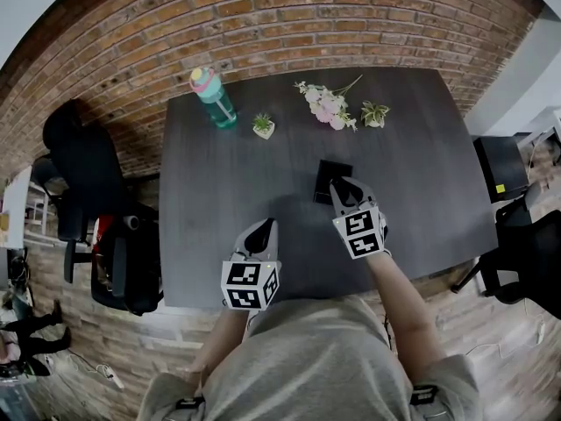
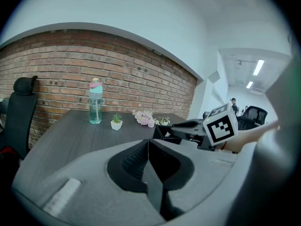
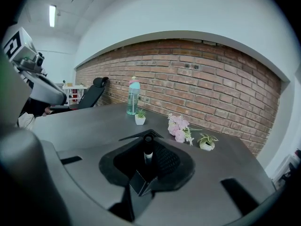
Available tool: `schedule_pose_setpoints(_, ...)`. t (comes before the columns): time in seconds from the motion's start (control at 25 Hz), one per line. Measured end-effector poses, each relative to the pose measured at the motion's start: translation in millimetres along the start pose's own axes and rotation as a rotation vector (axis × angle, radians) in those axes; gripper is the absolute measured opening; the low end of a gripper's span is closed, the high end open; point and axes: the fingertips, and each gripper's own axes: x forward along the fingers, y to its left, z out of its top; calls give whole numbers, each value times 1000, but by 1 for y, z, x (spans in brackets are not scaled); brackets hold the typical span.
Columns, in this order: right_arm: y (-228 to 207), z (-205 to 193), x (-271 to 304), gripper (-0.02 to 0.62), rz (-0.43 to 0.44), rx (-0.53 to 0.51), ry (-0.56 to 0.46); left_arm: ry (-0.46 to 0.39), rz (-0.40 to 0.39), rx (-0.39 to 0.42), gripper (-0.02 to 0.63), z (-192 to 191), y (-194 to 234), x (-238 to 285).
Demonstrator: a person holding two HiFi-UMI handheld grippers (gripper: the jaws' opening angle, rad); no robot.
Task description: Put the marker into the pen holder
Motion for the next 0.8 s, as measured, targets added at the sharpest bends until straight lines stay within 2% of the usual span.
schedule_pose_setpoints(0.8, 9, 0, 12, 67, 41, 19, 23, 11, -4, 4, 18, -2, 3, 0)
